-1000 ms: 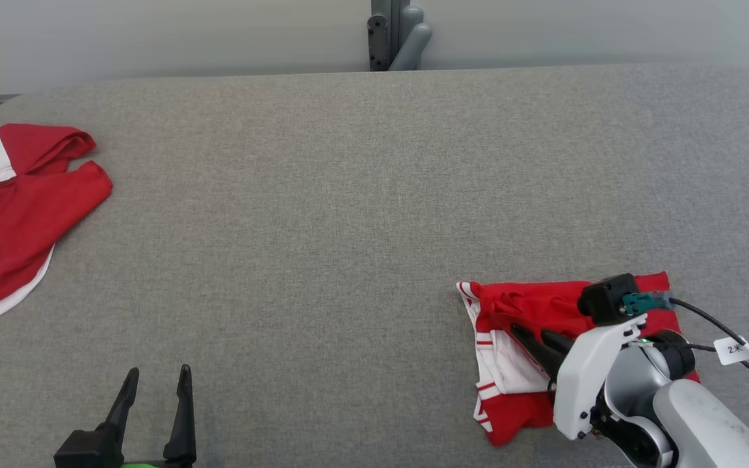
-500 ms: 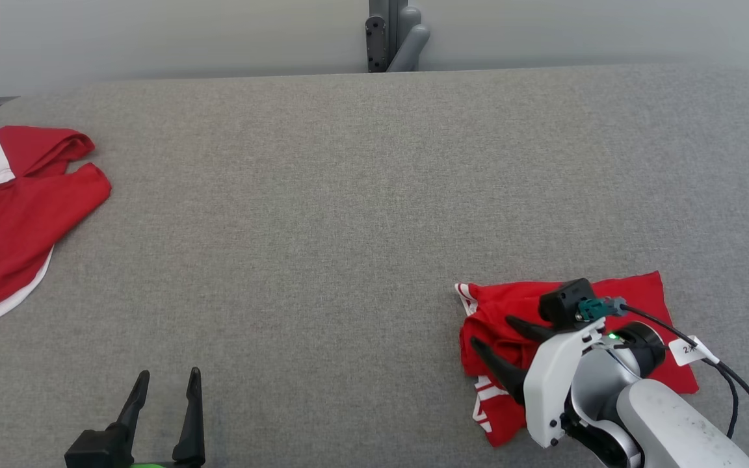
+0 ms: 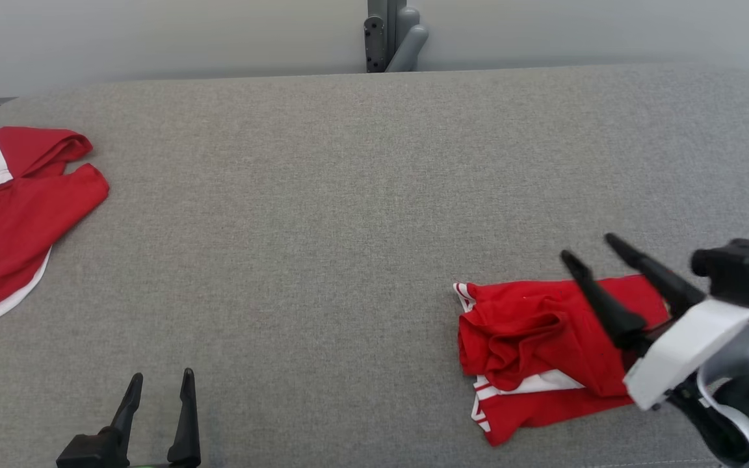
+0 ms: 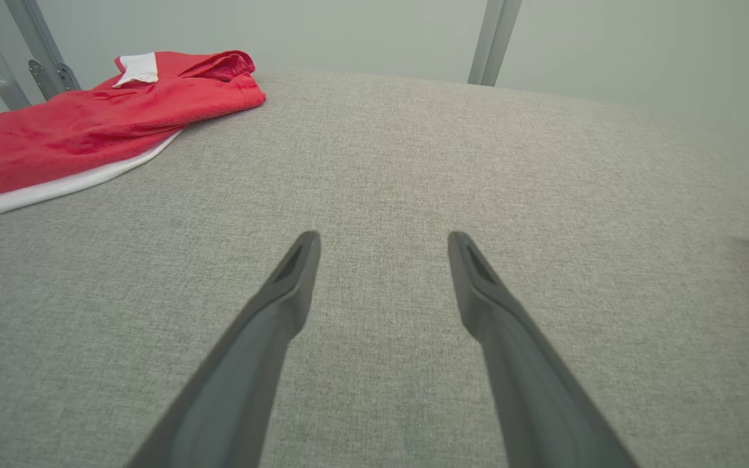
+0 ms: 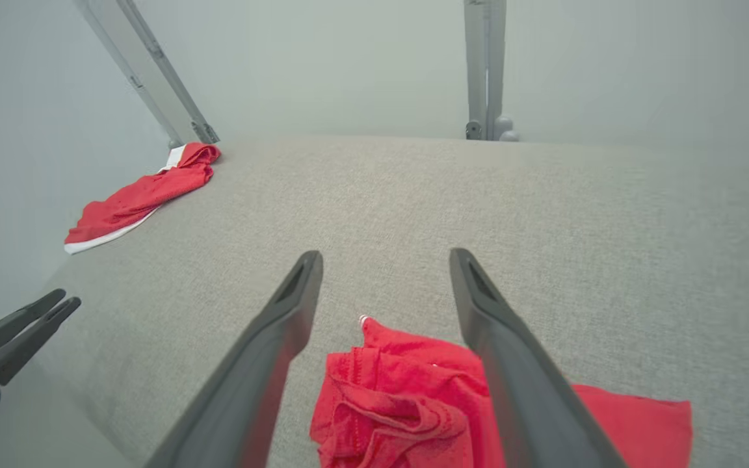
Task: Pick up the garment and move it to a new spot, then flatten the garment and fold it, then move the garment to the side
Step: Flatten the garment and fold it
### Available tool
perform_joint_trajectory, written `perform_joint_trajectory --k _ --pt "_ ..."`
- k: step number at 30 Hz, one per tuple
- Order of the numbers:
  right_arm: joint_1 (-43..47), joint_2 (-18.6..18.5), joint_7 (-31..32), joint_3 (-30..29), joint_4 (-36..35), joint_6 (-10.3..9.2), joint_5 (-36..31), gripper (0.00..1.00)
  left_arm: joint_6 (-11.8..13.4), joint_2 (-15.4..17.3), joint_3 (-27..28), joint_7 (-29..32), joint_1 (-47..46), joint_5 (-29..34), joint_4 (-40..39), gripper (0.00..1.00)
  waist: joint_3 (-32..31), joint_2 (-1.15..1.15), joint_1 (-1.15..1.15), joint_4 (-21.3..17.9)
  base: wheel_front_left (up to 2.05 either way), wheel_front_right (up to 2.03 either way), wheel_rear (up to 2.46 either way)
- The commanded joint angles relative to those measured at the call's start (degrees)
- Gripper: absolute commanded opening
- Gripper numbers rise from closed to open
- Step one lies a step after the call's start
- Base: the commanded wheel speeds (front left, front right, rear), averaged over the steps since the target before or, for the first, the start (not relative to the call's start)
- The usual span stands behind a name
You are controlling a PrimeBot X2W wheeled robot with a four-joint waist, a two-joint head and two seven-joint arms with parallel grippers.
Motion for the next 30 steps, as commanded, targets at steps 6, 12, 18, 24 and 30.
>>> perform_joint_trajectory --k 6,12,18,24,30 --pt "5.8 1.6 -12.8 -5.5 7.1 0.01 -8.3 0.0 -0.1 -0.3 -0.4 0.0 -0.6 -0.3 -0.1 1.0 0.8 0.0 0.0 -0.6 0.0 0.0 0.0" --pt "1.0 3.1 -29.5 -3.7 28.4 -0.01 -18.4 0.0 -0.1 0.6 -1.6 0.0 -1.7 -0.5 0.6 1.0 1.4 0.0 0.0 -1.2 0.0 0.0 0.0" --pt "-6.7 4.7 -34.0 2.7 43.1 -0.02 -21.6 0.0 -0.1 1.4 -1.8 0.0 -2.3 -0.5 0.8 1.0 1.9 0.0 0.0 -0.7 0.0 0.0 0.0" --pt "-10.5 4.5 -34.4 6.9 47.3 -0.03 -22.1 0.0 -0.1 1.1 -1.4 0.0 -1.9 -0.4 0.8 1.0 2.1 0.0 0.0 0.0 0.0 0.0 0.0" --pt "-9.8 2.3 -34.4 12.1 44.7 -0.03 -22.8 0.0 -0.1 0.6 -1.5 0.0 -1.8 -0.6 1.1 1.0 1.8 0.0 0.0 0.8 0.0 0.0 0.0"
